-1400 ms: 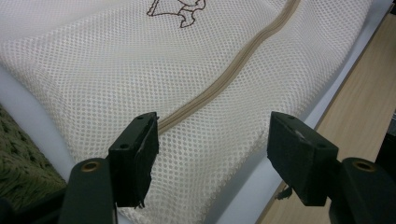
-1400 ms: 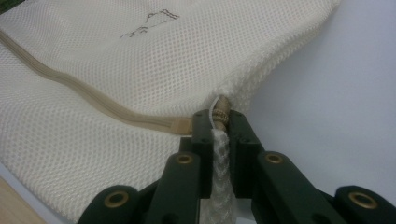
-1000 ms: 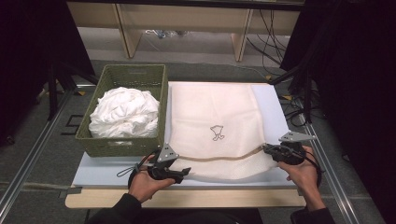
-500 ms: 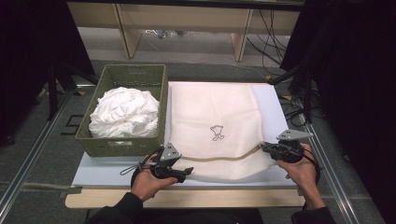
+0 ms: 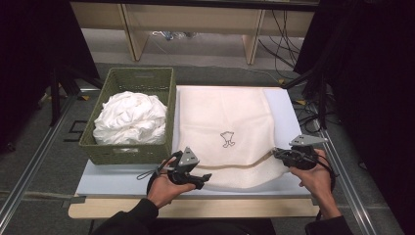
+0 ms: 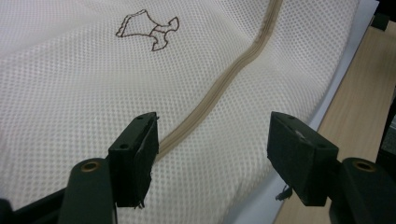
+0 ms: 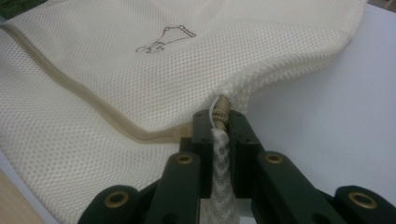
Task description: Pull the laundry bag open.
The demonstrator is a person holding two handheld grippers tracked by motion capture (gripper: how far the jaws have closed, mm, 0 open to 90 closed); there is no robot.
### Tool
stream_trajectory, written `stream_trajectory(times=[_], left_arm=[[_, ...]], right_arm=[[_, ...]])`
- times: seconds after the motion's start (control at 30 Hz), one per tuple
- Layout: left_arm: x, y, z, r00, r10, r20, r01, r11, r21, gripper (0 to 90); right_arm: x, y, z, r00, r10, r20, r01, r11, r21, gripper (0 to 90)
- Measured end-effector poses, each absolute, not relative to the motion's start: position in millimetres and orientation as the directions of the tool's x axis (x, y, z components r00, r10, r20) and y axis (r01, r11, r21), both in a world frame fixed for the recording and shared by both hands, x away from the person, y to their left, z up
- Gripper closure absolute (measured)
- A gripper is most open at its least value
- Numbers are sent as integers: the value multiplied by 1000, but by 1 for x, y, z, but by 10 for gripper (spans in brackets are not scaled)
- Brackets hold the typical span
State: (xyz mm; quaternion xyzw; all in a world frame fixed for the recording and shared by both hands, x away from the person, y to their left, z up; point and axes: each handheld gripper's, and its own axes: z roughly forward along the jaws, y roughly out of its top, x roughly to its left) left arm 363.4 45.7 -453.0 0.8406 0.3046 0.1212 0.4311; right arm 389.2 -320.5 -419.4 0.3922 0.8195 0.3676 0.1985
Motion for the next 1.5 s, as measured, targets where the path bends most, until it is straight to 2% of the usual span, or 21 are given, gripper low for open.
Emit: stream_trajectory(times=[0.37, 0.5, 0.53, 0.63, 0.73, 0.77, 0.93, 1.07, 1.2, 1.33, 1.5], left_arm=[[386, 11, -458, 803, 587, -104, 403, -406, 820, 377], [390, -2, -460, 814, 566, -128, 402, -390, 829, 427], [390, -5, -460, 820, 556, -133, 400, -392, 828, 440], [393, -14, -461, 833, 534, -145, 390, -380, 839, 466], [395, -21, -463, 843, 520, -138, 376, -385, 843, 495], [397, -26, -465, 854, 503, -135, 363, -388, 847, 511], [399, -36, -465, 873, 471, -126, 323, -364, 874, 543], [401, -46, -462, 880, 448, -160, 338, -352, 873, 563], [399, -56, -460, 895, 433, -106, 286, -375, 882, 582], [402, -60, -462, 895, 433, -108, 288, -375, 881, 619], [406, -67, -465, 890, 429, -150, 319, -354, 879, 631]], right_arm=[[390, -316, -415, -623, 782, -19, 495, 413, 764, 839], [390, -313, -412, -628, 778, -12, 496, 413, 764, 839], [392, -314, -411, -639, 768, -40, 470, 431, 770, 839], [391, -312, -409, -650, 759, -10, 479, 420, 771, 839], [391, -311, -406, -652, 758, -25, 459, 421, 783, 839], [389, -309, -405, -653, 757, 11, 477, 400, 782, 840], [389, -306, -403, -666, 746, 14, 465, 401, 789, 839], [390, -303, -402, -684, 729, 6, 446, 413, 794, 840], [390, -302, -402, -690, 724, 6, 443, 416, 794, 840], [389, -300, -402, -692, 721, -19, 425, 429, 797, 840], [387, -297, -401, -686, 728, 11, 449, 411, 793, 840]])
